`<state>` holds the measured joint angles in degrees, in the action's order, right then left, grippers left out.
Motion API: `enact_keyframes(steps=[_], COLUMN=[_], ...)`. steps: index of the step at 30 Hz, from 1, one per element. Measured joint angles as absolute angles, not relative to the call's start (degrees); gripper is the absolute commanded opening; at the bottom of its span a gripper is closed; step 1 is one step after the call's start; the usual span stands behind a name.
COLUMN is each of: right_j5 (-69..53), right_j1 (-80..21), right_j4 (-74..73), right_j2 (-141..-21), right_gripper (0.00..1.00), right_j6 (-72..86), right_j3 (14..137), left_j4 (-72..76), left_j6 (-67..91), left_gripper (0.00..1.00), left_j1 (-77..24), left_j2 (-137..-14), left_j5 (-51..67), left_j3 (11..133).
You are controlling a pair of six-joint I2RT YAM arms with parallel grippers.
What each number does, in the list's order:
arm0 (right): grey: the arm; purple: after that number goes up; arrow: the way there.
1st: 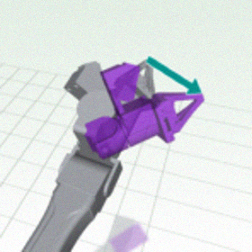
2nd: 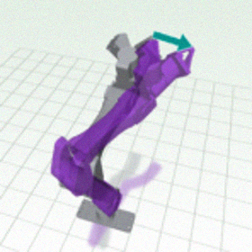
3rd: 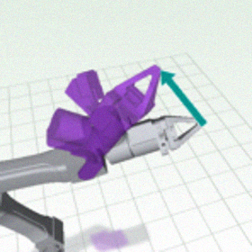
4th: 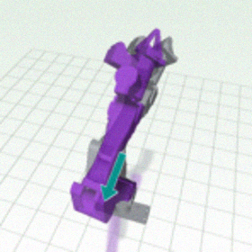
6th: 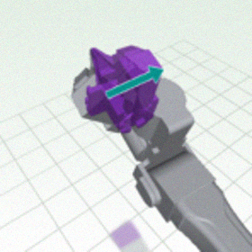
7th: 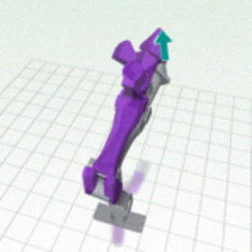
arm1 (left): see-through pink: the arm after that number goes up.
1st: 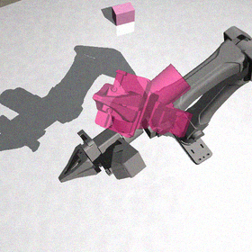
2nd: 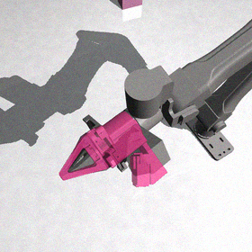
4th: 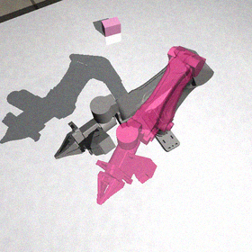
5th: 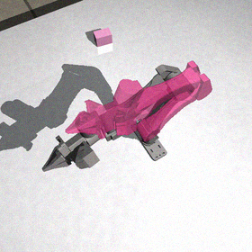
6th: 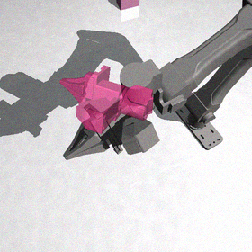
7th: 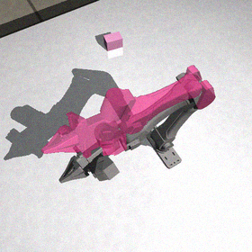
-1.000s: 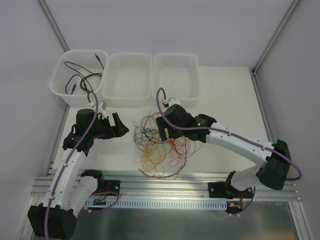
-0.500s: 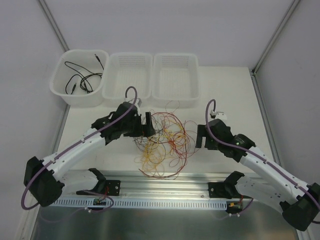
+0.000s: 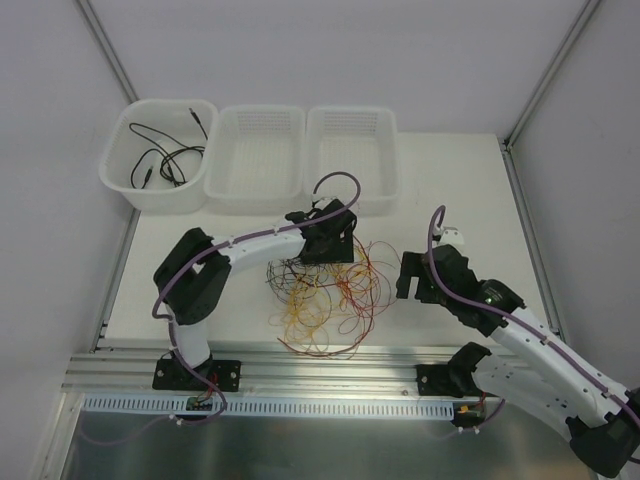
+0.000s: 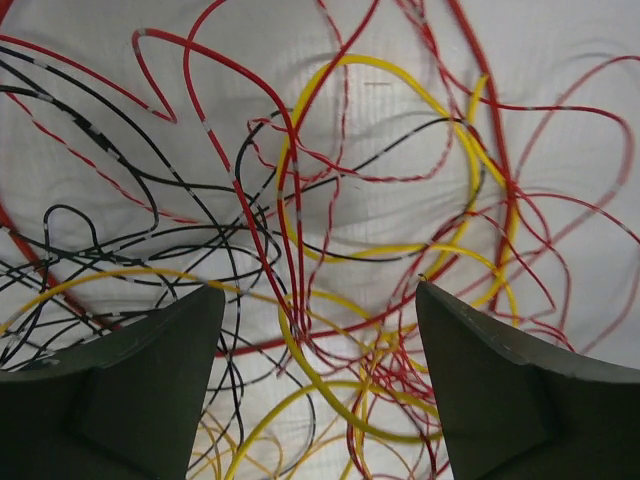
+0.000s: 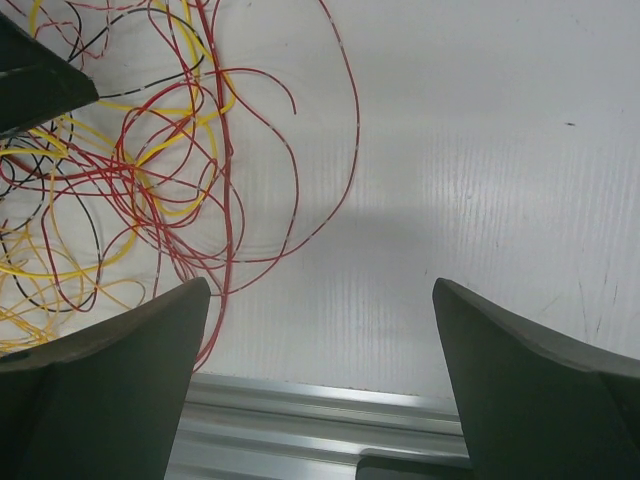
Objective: Untangle the cables
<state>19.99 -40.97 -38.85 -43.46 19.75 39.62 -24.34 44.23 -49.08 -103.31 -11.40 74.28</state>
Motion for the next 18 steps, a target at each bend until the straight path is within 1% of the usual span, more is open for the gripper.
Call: enact_keyframes(steps=[1,3,4,6,7,8,9,12,15,16,18], right_j5=[19.62,18.81,18.26,17.28,16.93,16.49,16.12,14.83,12.47,11.29,8.86], right_j1=[-40.97,-40.97,-40.97,-40.97,-40.95,-40.95,-40.95,-40.53,-39.09,-38.35,-36.88], right_j4=[-38.89,-38.54,-38.15,-37.21,-36.88,-36.32,-35.68,-33.12,-29.89,-28.75,-26.57], right_j2=[-43.29,-43.24,-43.29,-44.07,-44.69,-45.95,-47.51,-53.08,-58.46,-60.47,-64.95], right_gripper=[1.00,0.99,1.00,1.00,1.00,0.99,0.99,0.98,0.88,0.81,0.73], right_j6=[19.25,18.46,17.82,16.75,16.23,15.53,14.98,13.17,11.66,11.22,10.22], right_j3=[39.44,39.40,39.40,39.44,39.62,40.07,40.60,42.50,44.64,45.56,47.48], left_j4=[-24.34,-24.51,-24.67,-24.71,-24.60,-24.32,-23.88,-22.81,-22.57,-22.70,-23.35], left_j6=[44.56,45.23,45.54,45.91,45.95,45.91,45.74,44.49,42.13,41.17,39.64], left_gripper=[0.67,0.54,0.38,0.23,0.17,0.06,0.00,0.00,0.00,0.00,0.00], left_j1=[-49.08,-49.15,-49.19,-49.45,-49.67,-49.95,-50.28,-50.98,-52.10,-52.53,-53.34], left_j2=[-105.08,-107.92,-108.81,-110.15,-110.30,-110.15,-109.54,-107.04,-103.28,-101.89,-99.50], left_j5=[-11.66,-12.25,-12.36,-12.67,-12.73,-13.08,-13.63,-14.00,-14.00,-13.98,-13.91], left_j3=[74.56,74.67,74.65,74.37,73.89,73.12,72.20,68.69,64.03,62.33,59.75])
